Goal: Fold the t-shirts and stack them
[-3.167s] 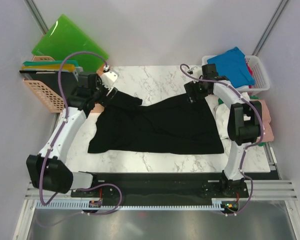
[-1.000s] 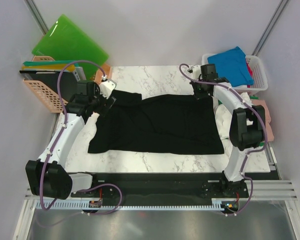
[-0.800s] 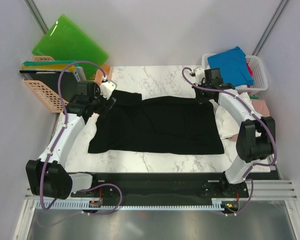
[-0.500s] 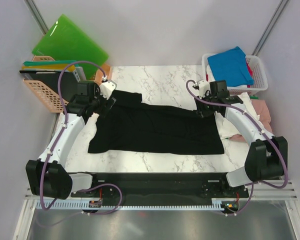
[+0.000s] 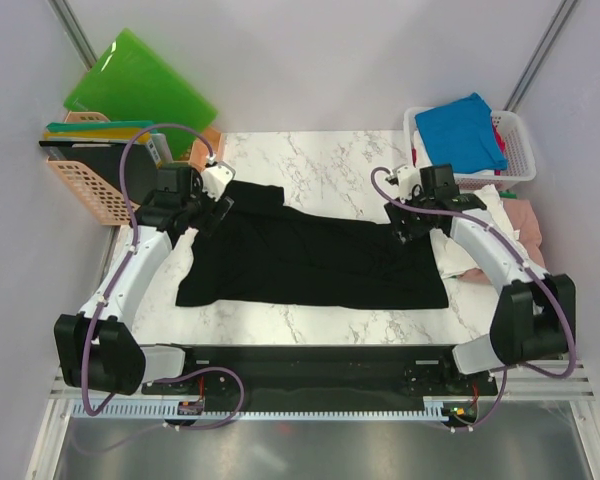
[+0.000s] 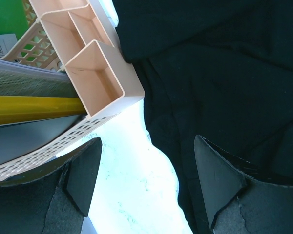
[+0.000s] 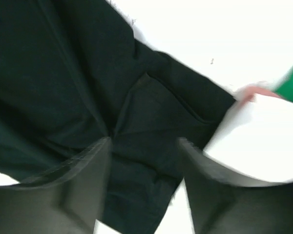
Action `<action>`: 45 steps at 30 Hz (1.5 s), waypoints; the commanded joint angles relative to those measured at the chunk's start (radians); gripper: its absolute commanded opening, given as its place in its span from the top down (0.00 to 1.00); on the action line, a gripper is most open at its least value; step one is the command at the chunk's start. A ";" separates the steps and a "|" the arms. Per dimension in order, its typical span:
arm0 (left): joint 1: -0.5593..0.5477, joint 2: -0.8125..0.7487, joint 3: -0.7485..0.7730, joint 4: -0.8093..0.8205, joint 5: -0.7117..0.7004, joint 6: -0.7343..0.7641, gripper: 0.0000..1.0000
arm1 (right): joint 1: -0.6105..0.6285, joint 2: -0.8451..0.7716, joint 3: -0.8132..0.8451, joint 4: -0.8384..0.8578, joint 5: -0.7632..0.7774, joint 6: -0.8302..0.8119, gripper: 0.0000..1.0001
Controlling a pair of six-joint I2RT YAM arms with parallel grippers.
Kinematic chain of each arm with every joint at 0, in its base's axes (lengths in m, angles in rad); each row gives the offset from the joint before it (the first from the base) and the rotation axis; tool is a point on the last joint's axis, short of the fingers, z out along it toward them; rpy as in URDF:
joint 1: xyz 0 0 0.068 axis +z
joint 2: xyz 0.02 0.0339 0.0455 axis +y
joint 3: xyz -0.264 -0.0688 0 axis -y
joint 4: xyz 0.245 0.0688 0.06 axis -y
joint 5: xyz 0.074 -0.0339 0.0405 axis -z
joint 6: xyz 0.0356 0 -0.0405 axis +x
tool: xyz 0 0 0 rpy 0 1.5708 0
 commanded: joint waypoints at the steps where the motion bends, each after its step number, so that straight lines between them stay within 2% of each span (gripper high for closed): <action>1: 0.002 -0.011 -0.005 0.035 0.019 -0.021 0.17 | -0.004 0.110 0.044 0.054 -0.022 0.045 0.41; 2: 0.002 -0.013 -0.005 0.035 0.016 -0.021 0.17 | -0.004 0.163 0.055 0.063 -0.027 0.059 0.51; 4: 0.002 -0.021 -0.005 0.034 0.013 -0.015 0.17 | -0.004 0.225 0.086 0.086 -0.042 0.082 0.53; 5: 0.002 -0.024 -0.009 0.034 0.010 -0.013 0.17 | -0.004 0.242 0.096 0.094 -0.044 0.090 0.58; 19: 0.002 0.015 -0.003 0.051 -0.003 -0.001 0.17 | -0.001 0.455 0.250 0.140 -0.058 0.142 0.59; 45: 0.002 0.028 -0.023 0.074 0.003 0.004 0.17 | 0.000 0.330 0.115 0.143 -0.062 0.145 0.60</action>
